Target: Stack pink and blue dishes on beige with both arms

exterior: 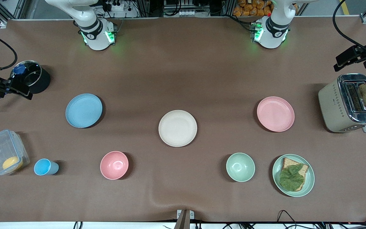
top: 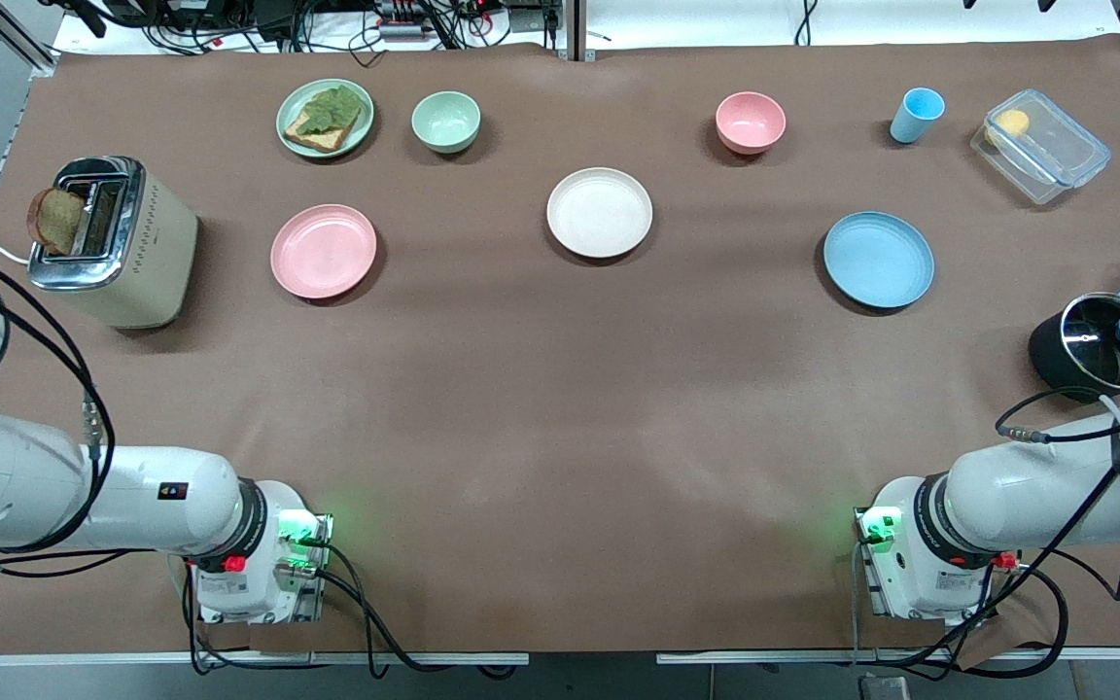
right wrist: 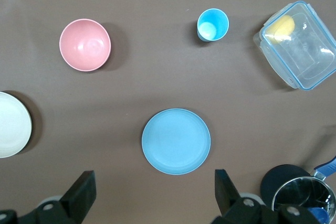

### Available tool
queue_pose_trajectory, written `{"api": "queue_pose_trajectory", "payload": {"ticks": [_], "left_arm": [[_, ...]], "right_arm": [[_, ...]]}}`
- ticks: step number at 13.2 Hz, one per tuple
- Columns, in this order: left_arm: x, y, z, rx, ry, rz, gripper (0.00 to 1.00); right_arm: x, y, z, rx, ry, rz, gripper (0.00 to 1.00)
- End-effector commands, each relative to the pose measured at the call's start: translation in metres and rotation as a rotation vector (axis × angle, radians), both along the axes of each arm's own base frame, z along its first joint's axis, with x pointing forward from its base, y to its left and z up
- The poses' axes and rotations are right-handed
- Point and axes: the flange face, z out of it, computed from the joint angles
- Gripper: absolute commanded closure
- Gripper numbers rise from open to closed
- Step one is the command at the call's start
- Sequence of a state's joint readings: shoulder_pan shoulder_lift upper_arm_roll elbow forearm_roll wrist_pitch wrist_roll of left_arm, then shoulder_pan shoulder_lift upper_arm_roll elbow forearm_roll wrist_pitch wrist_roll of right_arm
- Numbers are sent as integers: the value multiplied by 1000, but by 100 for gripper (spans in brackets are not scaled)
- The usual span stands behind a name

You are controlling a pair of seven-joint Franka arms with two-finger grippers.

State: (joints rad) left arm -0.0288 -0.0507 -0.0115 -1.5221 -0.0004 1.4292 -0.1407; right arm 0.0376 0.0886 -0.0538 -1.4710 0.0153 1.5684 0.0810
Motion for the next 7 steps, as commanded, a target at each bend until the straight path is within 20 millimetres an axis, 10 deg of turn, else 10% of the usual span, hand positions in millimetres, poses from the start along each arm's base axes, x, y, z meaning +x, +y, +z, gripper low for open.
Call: {"api": "queue_pose_trajectory", "payload": {"ticks": [1,5,7], "left_arm": [[3,-8,4,25,-7,-16,0],[2,0,-2,27,25,-45,0],[13,0,-40,38,92,-33,0]], "right_arm": [[-2,0,1,-12,1,3,0],[-2,0,1,-11,3,5,0],[-1,-1,-2,-11,9,0,0]]}}
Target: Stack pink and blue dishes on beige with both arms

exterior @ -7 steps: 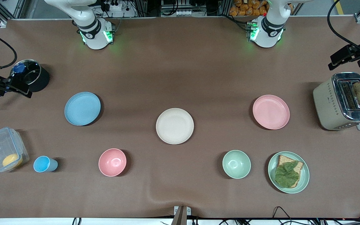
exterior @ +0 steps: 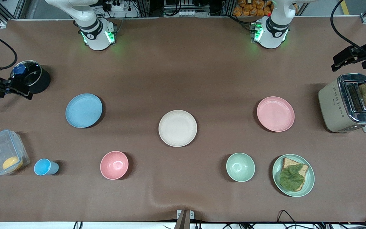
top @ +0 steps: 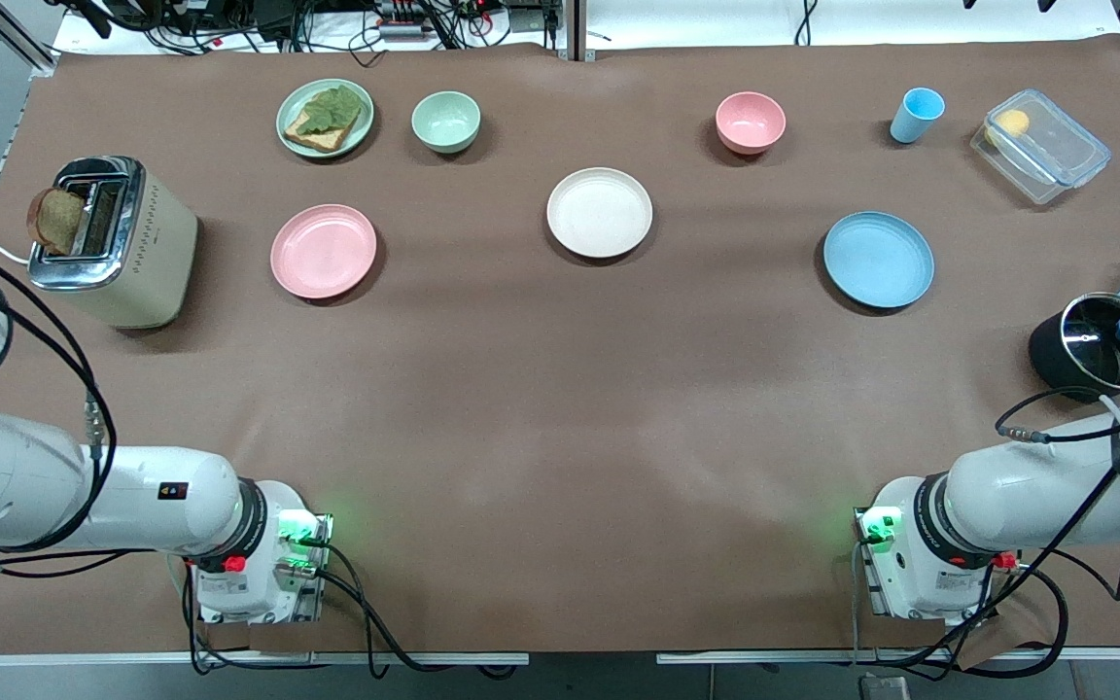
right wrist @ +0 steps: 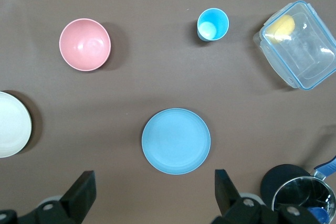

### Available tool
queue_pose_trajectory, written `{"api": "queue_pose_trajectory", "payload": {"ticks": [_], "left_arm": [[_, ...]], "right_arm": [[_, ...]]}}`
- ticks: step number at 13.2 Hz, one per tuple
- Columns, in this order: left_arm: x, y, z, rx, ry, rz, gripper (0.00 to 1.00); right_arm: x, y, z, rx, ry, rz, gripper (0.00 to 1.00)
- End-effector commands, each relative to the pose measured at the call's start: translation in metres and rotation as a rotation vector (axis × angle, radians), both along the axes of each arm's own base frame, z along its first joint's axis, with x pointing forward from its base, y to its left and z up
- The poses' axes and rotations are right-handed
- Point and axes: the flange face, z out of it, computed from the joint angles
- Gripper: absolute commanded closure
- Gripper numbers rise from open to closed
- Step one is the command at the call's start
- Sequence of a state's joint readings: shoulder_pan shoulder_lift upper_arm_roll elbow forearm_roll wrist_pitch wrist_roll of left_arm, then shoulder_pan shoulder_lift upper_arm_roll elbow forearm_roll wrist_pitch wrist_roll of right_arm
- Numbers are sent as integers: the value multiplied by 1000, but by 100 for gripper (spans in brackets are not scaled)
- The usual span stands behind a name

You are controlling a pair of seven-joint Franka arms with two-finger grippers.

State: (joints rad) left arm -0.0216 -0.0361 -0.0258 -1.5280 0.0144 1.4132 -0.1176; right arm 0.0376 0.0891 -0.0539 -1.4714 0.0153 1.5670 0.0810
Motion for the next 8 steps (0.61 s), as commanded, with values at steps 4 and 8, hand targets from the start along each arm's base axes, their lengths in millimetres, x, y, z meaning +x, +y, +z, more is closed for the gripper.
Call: {"api": "queue_pose_trajectory", "payload": {"ticks": [4,8], "left_arm": [[21,4,-149,20,-7,-9,0],[18,18,-245,14,-62,8,0]], "right_arm": [[1,-11,-23,-1,78,-16,0],[-5,-38,-67,10,182,-12,0]]}}
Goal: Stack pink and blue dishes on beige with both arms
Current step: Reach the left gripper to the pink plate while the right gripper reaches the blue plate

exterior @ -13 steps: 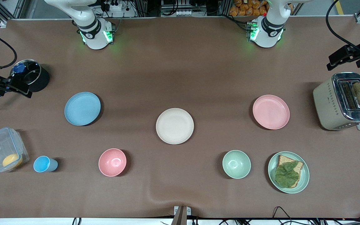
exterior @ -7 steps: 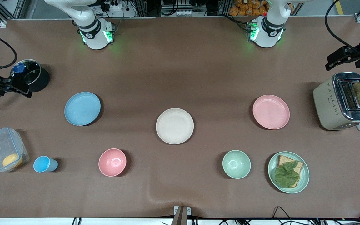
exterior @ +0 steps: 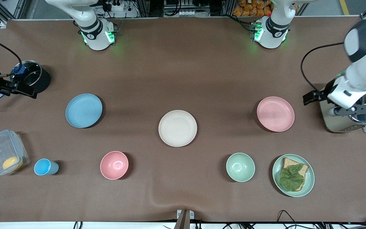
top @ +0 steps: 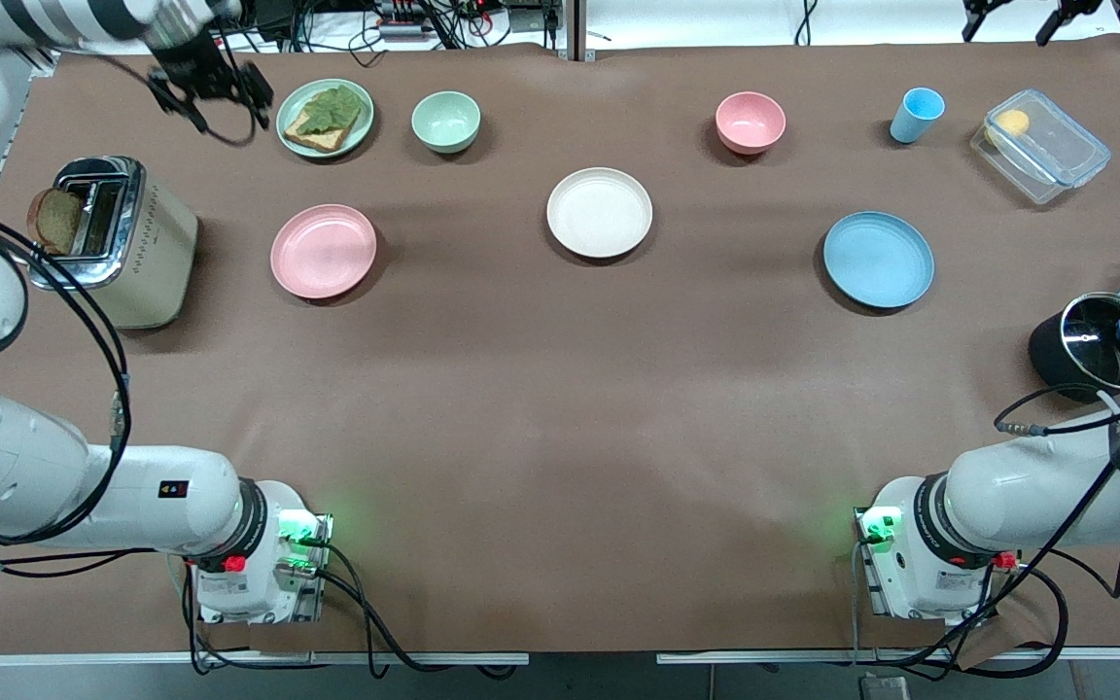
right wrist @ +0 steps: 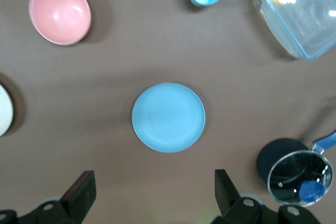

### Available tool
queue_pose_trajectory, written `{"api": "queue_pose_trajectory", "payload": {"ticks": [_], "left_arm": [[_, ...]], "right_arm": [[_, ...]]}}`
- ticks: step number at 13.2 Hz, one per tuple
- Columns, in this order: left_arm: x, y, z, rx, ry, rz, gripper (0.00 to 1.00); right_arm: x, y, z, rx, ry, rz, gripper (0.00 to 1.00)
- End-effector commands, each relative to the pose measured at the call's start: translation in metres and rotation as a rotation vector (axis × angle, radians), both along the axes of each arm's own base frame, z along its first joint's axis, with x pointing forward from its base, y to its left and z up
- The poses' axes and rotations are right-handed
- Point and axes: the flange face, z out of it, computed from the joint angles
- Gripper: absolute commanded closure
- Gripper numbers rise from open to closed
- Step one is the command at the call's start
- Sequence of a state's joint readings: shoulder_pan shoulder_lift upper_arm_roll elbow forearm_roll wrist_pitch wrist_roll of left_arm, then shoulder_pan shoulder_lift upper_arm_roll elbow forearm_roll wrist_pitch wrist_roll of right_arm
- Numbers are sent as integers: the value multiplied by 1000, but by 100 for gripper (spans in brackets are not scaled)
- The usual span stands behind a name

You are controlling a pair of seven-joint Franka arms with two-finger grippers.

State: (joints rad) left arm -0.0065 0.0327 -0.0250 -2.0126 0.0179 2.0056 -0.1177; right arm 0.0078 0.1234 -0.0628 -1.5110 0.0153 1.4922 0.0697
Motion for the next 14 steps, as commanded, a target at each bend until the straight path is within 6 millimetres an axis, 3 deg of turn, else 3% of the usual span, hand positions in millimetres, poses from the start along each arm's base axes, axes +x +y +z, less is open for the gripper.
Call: {"api": "queue_pose_trajectory", "payload": {"ticks": [1,3,4,7,11,14], "left_arm": [[-10,24,-52,14,-33,15,0],[-18,47,-109,9,-45,44,0],[-22,50,-133,7,-50,48,0],[-26,72,-191,-2,6,88,0],[-31,70,-225,-14,56,93,0],[-32,68,-232,-21,70,99,17]], "right_arm": [[-3,-26,-39,17,32,36,0],[-9,-45,-74,66,35,49,0],[-13,-57,-90,84,27,54,0],[-24,-90,-138,127,14,83,0],[-61,-132,-235,199,-44,134,0],[-73,-147,-307,268,-12,155,0]]}}
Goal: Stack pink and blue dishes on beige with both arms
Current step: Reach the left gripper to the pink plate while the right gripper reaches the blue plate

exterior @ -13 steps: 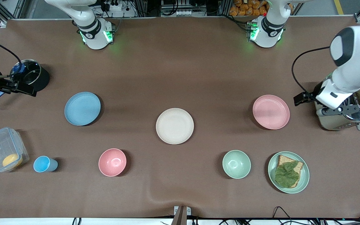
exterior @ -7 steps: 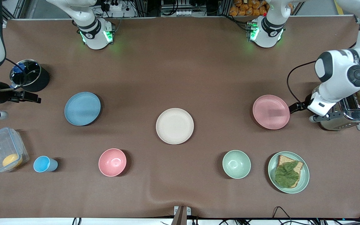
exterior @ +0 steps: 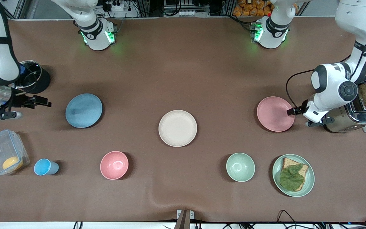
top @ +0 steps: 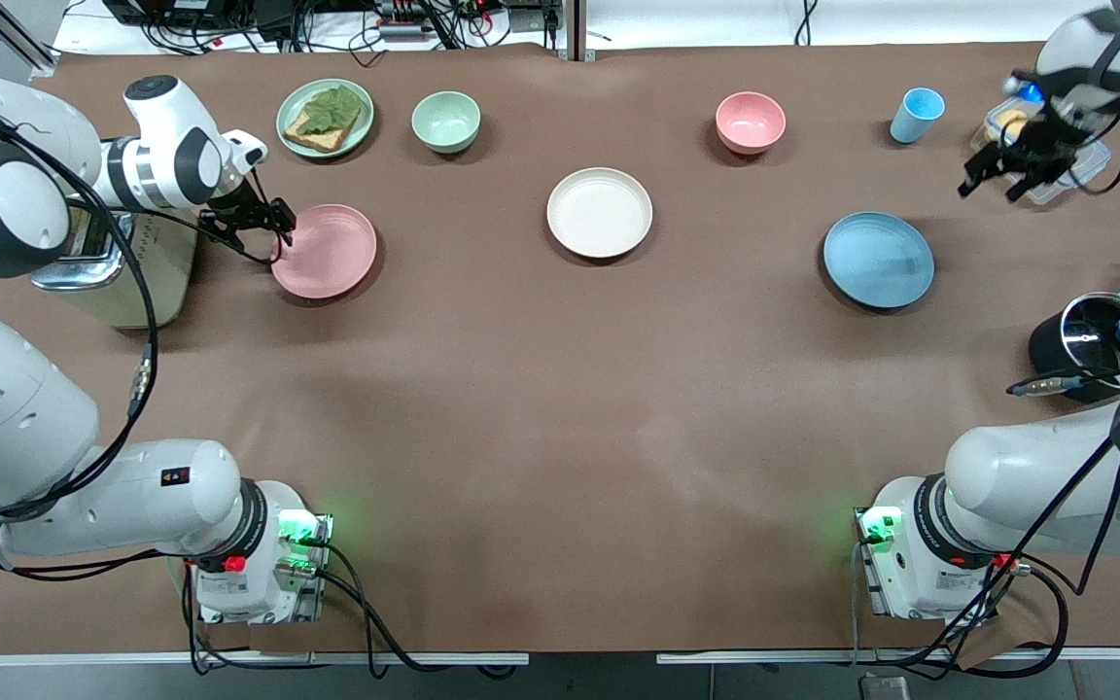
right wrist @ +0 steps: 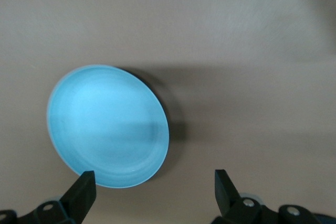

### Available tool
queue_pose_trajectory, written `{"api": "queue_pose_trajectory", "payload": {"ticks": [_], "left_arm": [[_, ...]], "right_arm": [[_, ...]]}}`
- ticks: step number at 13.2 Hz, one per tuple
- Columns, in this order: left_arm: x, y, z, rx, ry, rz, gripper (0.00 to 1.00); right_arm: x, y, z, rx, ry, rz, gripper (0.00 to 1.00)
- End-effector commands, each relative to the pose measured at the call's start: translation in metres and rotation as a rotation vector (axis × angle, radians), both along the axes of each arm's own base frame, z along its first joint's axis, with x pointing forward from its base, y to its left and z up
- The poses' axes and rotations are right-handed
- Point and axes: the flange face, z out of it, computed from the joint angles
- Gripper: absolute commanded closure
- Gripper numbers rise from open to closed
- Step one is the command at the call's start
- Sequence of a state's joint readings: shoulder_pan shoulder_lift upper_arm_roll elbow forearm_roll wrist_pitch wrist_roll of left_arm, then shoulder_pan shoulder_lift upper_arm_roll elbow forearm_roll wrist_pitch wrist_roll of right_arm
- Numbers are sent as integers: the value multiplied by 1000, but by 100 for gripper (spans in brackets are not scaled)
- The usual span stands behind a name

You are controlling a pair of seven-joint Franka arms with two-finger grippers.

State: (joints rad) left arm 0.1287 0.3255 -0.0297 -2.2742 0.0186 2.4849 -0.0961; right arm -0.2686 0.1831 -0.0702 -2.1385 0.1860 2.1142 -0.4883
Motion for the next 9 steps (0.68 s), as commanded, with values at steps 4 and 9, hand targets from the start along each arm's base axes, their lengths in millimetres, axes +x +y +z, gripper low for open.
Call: {"api": "queue_pose_trajectory", "payload": {"ticks": [4,9], "left_arm": [[2,0,-11,-5,10,-3,40],[1,0,-16,-7,19,-3,58]], "right_arm": [[-1,0,-90,97,23,38,0],[9,8,-121,106,42,56,0]]}}
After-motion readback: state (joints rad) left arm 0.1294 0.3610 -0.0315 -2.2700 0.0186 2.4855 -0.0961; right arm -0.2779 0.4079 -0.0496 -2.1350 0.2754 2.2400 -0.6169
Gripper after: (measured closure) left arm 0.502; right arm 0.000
